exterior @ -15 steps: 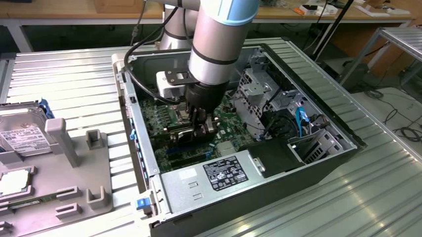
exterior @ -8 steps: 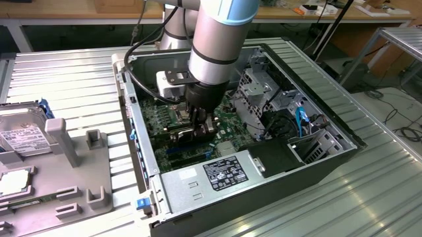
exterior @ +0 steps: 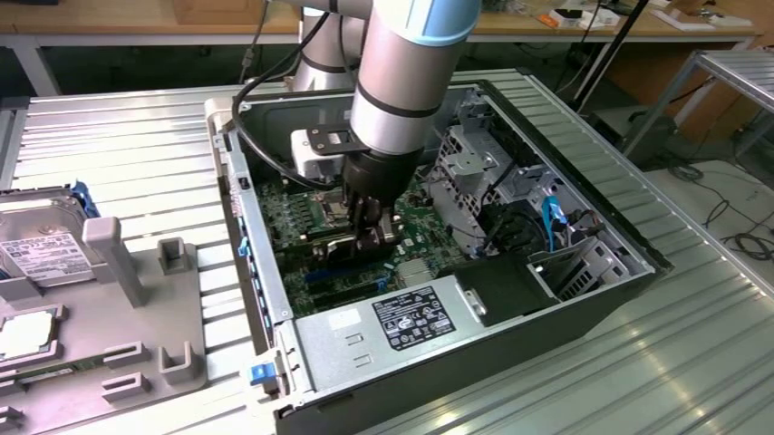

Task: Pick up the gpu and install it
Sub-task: 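Insert the gpu into the slot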

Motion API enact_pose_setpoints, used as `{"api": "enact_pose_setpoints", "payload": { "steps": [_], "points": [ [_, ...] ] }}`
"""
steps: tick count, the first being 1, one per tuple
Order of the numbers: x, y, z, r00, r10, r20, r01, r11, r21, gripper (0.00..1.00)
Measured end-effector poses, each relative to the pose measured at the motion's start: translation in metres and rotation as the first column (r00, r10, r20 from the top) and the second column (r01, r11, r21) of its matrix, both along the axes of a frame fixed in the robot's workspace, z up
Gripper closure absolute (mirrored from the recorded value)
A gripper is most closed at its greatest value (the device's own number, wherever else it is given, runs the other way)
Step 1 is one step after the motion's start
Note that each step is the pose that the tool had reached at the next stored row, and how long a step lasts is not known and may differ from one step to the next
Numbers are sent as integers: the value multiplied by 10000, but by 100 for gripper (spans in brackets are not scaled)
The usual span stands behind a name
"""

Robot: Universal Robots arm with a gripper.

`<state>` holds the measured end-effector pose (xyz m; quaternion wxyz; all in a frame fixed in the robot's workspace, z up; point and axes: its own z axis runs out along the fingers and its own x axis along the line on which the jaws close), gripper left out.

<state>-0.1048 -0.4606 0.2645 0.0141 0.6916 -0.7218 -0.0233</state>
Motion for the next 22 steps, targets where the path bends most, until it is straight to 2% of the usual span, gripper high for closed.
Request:
{"api": "enact_pose_setpoints", "payload": {
  "steps": [22],
  "points": [
    [2,25,10,9999,126,0,-126,9999,0,73]
  ]
}}
